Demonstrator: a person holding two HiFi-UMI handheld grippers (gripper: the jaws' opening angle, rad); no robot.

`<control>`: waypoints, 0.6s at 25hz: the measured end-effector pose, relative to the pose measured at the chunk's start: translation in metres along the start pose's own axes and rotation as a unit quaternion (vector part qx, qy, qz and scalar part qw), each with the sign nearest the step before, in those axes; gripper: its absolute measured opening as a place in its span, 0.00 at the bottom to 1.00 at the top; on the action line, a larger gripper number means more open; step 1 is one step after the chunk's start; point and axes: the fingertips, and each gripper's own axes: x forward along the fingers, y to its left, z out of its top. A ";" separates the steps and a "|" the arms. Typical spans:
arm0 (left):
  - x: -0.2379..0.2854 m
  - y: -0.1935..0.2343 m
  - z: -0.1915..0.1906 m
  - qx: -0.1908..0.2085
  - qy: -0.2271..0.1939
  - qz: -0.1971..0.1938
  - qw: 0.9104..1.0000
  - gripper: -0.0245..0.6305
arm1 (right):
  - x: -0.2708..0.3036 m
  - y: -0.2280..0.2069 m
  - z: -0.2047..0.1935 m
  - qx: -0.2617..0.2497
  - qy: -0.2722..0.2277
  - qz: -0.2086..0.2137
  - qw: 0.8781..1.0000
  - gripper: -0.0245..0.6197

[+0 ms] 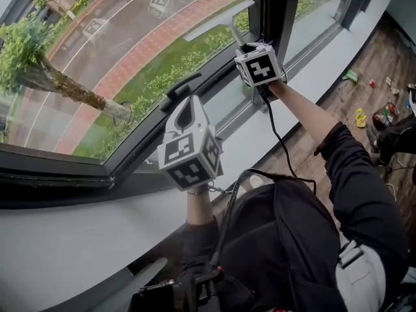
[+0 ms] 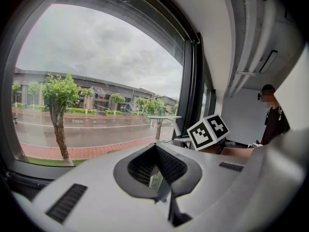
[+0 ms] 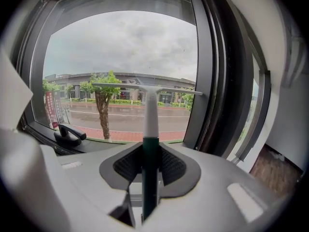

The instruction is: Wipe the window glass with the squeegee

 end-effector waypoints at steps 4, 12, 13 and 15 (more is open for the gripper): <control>0.001 0.000 -0.002 0.000 0.002 0.002 1.000 0.04 | 0.004 0.000 -0.012 -0.002 0.012 0.000 1.000 0.18; 0.005 0.001 -0.004 -0.003 0.008 0.003 1.000 0.04 | 0.009 0.002 -0.028 -0.011 0.034 0.005 0.999 0.18; 0.005 0.001 -0.005 -0.004 0.009 0.003 1.000 0.04 | 0.009 0.002 -0.031 -0.010 0.038 0.005 0.999 0.18; 0.006 0.001 -0.006 -0.005 0.010 0.002 1.000 0.04 | 0.010 0.003 -0.036 -0.011 0.044 0.005 0.999 0.18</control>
